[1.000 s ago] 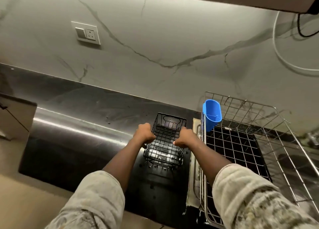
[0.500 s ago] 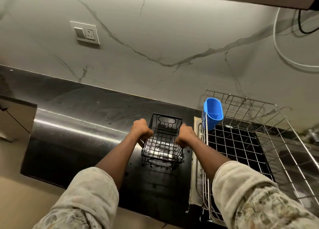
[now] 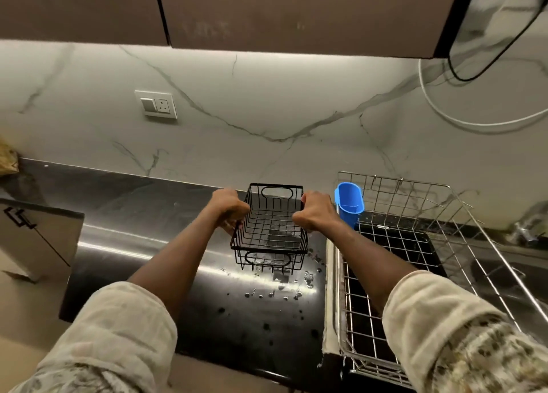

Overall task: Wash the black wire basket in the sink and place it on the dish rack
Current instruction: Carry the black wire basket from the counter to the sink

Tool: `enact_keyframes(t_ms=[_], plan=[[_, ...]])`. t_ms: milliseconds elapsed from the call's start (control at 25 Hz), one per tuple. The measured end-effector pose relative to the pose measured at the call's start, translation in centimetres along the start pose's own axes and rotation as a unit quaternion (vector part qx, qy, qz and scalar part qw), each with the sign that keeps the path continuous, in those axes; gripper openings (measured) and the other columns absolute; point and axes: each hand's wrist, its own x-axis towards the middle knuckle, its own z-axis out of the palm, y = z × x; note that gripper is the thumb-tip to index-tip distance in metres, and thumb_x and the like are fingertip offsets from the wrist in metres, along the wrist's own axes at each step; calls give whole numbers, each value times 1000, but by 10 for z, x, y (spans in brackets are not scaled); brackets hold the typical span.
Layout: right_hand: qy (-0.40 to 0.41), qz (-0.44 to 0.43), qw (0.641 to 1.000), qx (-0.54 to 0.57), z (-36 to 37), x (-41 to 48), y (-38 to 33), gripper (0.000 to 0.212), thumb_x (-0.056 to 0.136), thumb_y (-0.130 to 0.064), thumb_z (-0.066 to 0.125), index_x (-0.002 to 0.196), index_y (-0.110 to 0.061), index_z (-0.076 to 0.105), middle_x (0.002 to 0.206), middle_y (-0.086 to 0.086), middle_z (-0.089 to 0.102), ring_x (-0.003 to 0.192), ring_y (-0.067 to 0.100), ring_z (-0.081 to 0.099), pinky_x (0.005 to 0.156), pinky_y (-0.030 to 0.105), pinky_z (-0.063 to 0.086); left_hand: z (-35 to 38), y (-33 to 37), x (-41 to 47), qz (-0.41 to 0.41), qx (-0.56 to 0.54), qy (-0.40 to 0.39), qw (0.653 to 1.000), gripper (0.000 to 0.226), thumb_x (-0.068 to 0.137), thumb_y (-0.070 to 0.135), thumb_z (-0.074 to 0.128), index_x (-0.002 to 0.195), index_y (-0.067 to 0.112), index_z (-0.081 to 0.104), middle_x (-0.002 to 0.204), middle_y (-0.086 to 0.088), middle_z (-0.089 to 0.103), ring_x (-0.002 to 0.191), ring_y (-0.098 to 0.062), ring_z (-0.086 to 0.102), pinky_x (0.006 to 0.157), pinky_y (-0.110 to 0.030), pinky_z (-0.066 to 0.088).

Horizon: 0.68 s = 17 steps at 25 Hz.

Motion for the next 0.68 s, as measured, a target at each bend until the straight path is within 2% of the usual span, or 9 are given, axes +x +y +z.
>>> enact_keyframes(t_ms=[80, 160, 200, 320, 480, 600, 680], plan=[[35, -10, 999, 3, -18, -7, 3, 16, 64, -11, 65, 80, -13, 59, 73, 2, 58, 69, 18, 53, 51, 23, 44, -5, 16, -13, 13, -14, -8, 1000, 17, 84, -8, 52, 94, -14, 64, 83, -27, 72, 49, -24, 70, 48, -40, 61], [60, -21, 998, 20, -36, -14, 11, 31, 63, -12, 63, 92, -6, 68, 84, 7, 68, 79, 22, 63, 65, 32, 59, -4, 33, -24, 20, -9, -12, 1000, 19, 86, -8, 49, 96, -17, 62, 88, -29, 73, 53, -26, 70, 51, -40, 62], [71, -28, 997, 27, -45, -19, 15, 35, 62, -11, 62, 96, -3, 69, 86, 11, 70, 82, 24, 66, 71, 37, 62, -2, 42, -29, 20, -1, -10, 1000, 21, 87, -8, 49, 99, -18, 62, 91, -30, 74, 56, -27, 71, 52, -40, 62], [94, -53, 994, 34, -77, -33, 37, 38, 65, -10, 65, 101, 0, 69, 90, 13, 71, 86, 26, 68, 75, 41, 62, 12, 76, -48, 35, 10, -1, 999, 22, 87, -7, 54, 103, -17, 64, 93, -30, 75, 62, -29, 74, 56, -42, 63], [107, -53, 992, 45, -128, -58, 86, 33, 69, -14, 67, 101, -7, 68, 81, 7, 67, 76, 21, 64, 69, 31, 59, 53, 127, -79, 46, 34, 21, 998, 17, 89, -8, 55, 100, -13, 66, 87, -24, 77, 76, -33, 78, 64, -46, 66], [120, -52, 991, 35, -168, -75, 133, 37, 68, -15, 66, 103, -7, 69, 76, 4, 65, 79, 23, 65, 74, 30, 57, 97, 168, -101, 50, 46, 30, 997, 16, 92, -7, 56, 104, -11, 65, 87, -22, 76, 68, -28, 76, 61, -42, 66], [130, -57, 989, 35, -192, -85, 166, 41, 68, -16, 67, 108, -8, 68, 76, 2, 64, 80, 22, 63, 72, 27, 53, 127, 195, -113, 51, 48, 37, 997, 17, 92, -7, 57, 107, -10, 65, 87, -22, 76, 73, -31, 78, 65, -45, 66]])
